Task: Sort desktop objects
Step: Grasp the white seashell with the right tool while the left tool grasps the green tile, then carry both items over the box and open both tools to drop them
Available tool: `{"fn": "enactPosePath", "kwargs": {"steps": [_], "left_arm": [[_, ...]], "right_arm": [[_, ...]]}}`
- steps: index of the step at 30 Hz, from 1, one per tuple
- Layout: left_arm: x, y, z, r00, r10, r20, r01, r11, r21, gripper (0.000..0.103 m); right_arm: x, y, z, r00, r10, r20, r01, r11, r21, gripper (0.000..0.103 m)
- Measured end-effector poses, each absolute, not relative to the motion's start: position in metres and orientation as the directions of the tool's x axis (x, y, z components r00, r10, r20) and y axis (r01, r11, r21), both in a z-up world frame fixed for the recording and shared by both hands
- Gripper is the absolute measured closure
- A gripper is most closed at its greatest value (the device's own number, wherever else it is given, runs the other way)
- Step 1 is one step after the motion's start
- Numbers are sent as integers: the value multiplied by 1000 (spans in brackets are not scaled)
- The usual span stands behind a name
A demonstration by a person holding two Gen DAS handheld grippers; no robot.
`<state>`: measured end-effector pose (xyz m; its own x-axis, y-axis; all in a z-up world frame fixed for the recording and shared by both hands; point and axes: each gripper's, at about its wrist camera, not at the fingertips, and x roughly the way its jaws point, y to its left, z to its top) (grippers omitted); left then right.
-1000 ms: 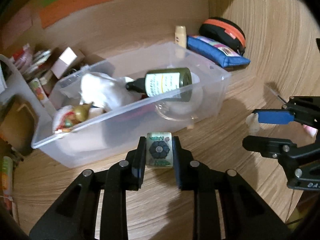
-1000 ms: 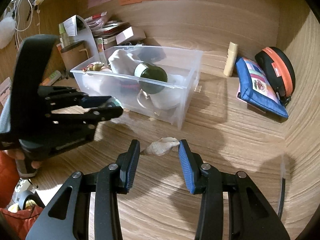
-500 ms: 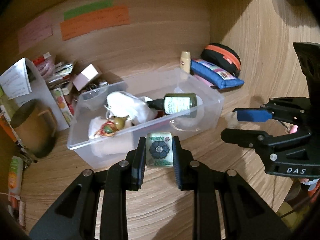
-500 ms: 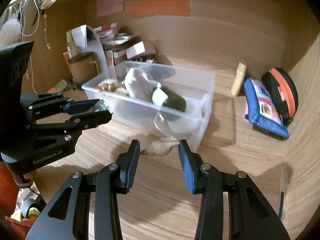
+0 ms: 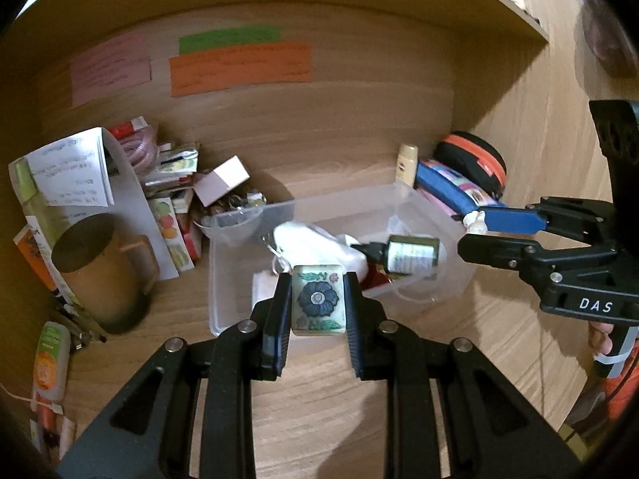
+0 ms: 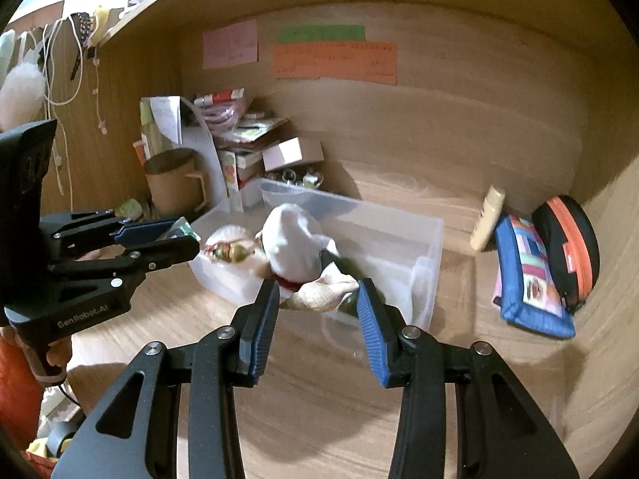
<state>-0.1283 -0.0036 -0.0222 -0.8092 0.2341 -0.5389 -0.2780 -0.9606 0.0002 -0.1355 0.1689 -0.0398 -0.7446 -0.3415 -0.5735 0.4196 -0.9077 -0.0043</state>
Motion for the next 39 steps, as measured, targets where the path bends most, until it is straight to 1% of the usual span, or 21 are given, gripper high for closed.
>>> {"fn": "enactPosePath", "kwargs": {"steps": [12, 21, 24, 30, 39], "left_arm": [[-156, -18, -14, -809, 245, -534, -277, -961, -22, 79], [-181, -22, -15, -800, 245, -547, -274, -961, -29, 79], [-191, -21, -17, -802, 222, -554, -261, -965, -9, 79], [-213, -23, -24, -788, 212, -579, -252, -968, -12, 79], [-244, -25, -50, -742, 207, -638, -234, -971, -44, 79]], "right_arm": [[-168, 157, -29, -747, -369, -553, 439, -899, 8, 66], [-197, 145, -34, -734, -370, -569, 442, -897, 13, 66], [-212, 141, -37, -719, -374, -586, 448, -894, 21, 66], [-232, 136, -38, -716, -362, -597, 449, -893, 2, 66], [-256, 141, -66, -676, -357, -644, 431, -901, 48, 66]]}}
